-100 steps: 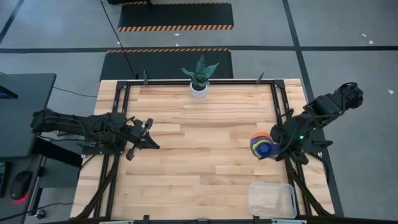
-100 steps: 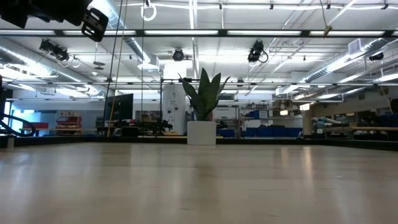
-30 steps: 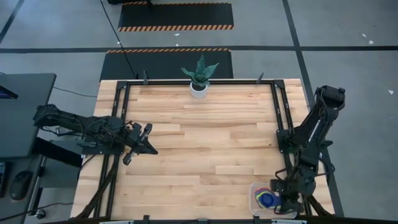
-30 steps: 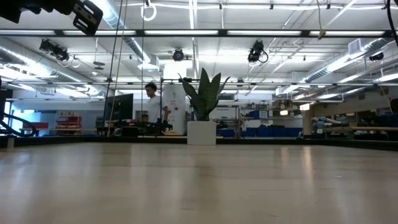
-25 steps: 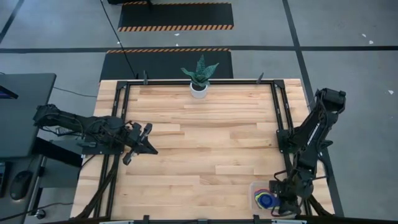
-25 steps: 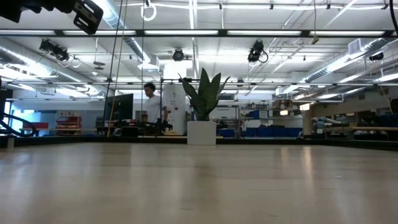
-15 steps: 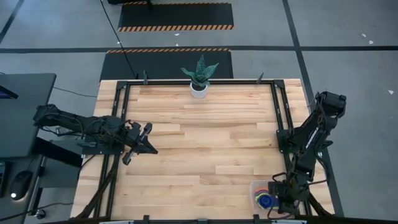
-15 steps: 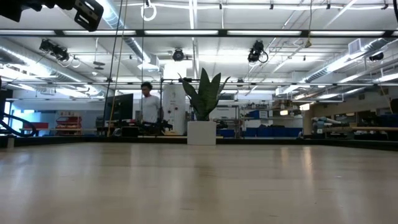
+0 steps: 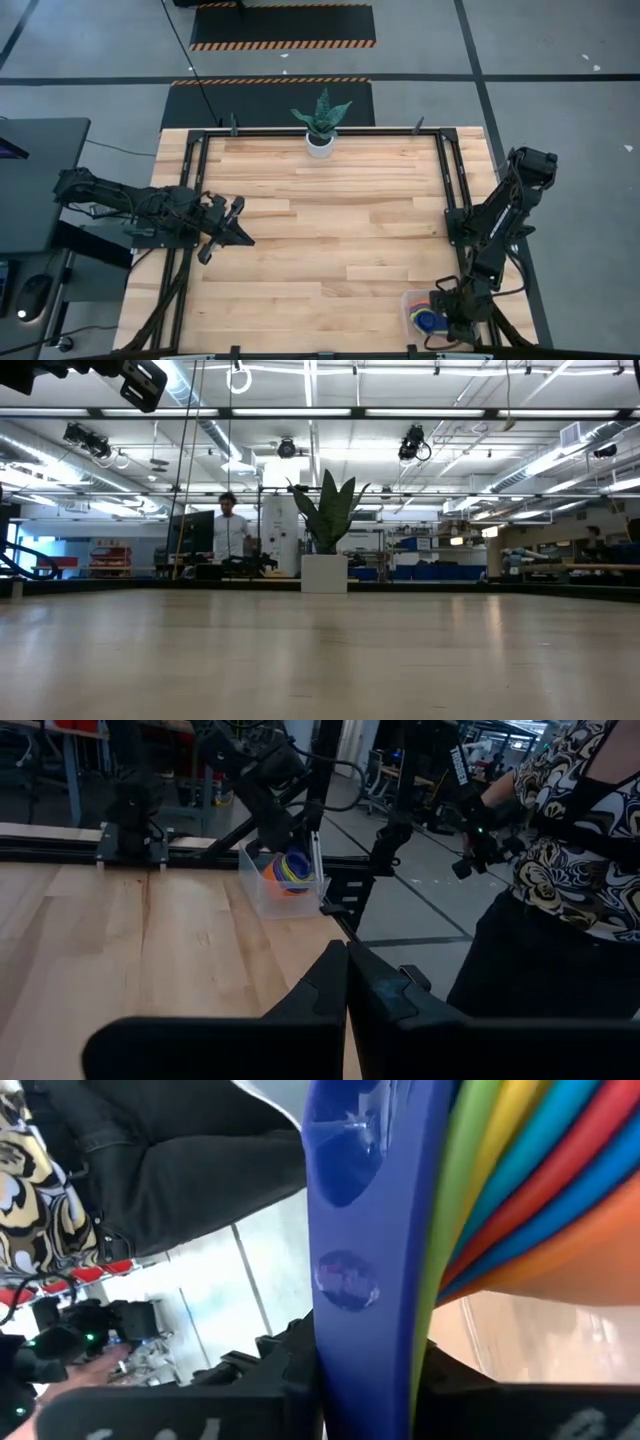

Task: Nest measuring cups in basket
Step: Put the nested measuring cups into the transparent bin

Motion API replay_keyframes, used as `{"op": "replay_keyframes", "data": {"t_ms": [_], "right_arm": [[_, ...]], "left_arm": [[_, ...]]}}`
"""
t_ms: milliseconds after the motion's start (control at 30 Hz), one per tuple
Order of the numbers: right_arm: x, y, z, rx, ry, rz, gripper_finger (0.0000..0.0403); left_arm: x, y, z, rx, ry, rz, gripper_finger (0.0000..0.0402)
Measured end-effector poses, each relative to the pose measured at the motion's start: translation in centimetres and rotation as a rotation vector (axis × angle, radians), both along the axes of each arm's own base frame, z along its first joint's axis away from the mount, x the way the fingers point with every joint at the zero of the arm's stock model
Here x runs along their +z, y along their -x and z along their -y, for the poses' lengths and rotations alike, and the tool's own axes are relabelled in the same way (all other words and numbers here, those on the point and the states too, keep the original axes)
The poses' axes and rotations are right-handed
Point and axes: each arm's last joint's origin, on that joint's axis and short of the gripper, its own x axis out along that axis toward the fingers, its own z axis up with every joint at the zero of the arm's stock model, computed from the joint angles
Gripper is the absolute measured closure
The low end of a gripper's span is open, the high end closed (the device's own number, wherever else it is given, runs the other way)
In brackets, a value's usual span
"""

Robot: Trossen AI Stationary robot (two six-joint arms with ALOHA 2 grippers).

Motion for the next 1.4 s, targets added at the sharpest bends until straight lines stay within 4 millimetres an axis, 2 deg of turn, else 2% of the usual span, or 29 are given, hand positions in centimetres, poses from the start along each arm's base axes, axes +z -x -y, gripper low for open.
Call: {"op": "replay_keyframes", "data": {"t_ms": [300, 700, 933, 1100, 1300, 1400], "right_arm": [[-0.1, -0.5, 0.4, 0.058, 0.002, -0.017, 0.0306], [0.3, -0.8, 0.4, 0.199, -0.098, -0.079, 0.0239], [0.4, -1.3, 0.8, 0.243, -0.158, -0.190, 0.0235], [0.7, -1.7, 0.7, 0.211, -0.197, -0.218, 0.0235], [2.1, -2.2, 0.2, 0.158, -0.331, -0.210, 0.0235], [3.3, -2.5, 0.1, 0.073, -0.399, -0.138, 0.0236]], "left_arm": [[0.0, 0.0, 0.0, 0.000, 0.001, 0.000, 0.0388], [0.0, 0.0, 0.0, 0.001, 0.017, -0.008, 0.0388], [0.0, 0.0, 0.0, 0.001, 0.017, -0.007, 0.0388], [-0.2, 0.0, 0.0, 0.001, 0.011, -0.027, 0.0388], [-0.4, 0.1, 0.0, -0.022, -0.022, -0.029, 0.0388], [-0.4, 0.1, 0.1, -0.028, -0.040, -0.022, 0.0388]]}}
